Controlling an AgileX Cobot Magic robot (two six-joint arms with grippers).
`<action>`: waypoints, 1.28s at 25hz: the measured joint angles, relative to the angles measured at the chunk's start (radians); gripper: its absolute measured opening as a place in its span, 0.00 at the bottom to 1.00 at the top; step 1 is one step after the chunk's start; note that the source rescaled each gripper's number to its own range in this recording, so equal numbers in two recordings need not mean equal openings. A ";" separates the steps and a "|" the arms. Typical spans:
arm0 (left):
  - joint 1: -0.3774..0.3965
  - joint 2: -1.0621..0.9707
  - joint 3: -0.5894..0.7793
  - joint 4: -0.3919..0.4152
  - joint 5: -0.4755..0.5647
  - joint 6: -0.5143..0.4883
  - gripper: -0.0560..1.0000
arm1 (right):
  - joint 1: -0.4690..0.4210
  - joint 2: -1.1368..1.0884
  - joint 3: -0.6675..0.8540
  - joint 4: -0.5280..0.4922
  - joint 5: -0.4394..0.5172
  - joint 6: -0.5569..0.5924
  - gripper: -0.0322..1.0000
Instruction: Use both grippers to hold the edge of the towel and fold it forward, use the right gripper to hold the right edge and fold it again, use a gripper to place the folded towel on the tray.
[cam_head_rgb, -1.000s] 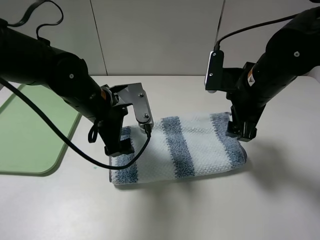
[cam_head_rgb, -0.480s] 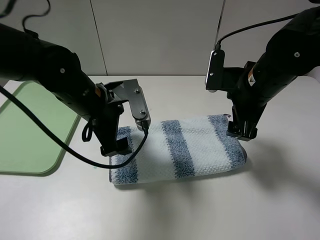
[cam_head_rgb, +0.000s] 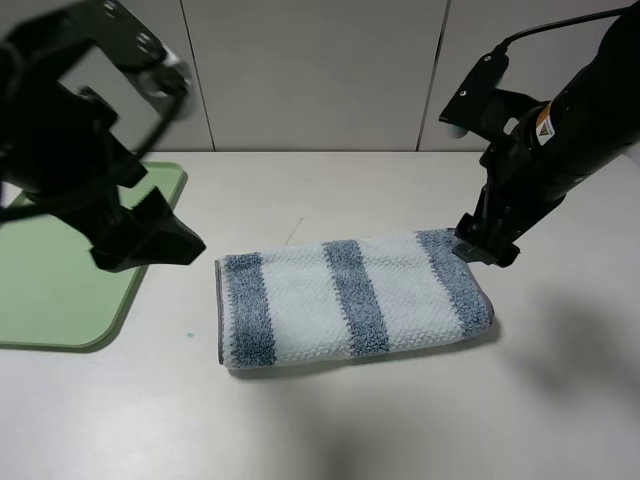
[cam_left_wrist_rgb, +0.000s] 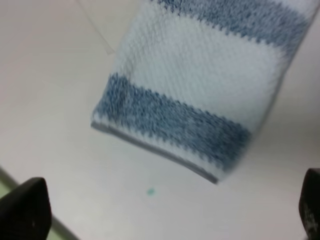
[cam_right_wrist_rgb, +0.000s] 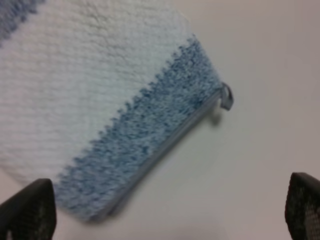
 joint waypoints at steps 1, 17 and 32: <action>0.000 -0.048 0.000 0.000 0.029 -0.031 1.00 | 0.000 -0.010 0.000 0.029 0.014 0.014 1.00; 0.000 -0.747 0.002 -0.004 0.370 -0.217 1.00 | 0.000 -0.033 0.000 0.261 0.085 0.042 1.00; 0.000 -1.143 0.368 0.104 0.323 -0.391 1.00 | 0.000 -0.033 0.000 0.274 0.102 0.042 1.00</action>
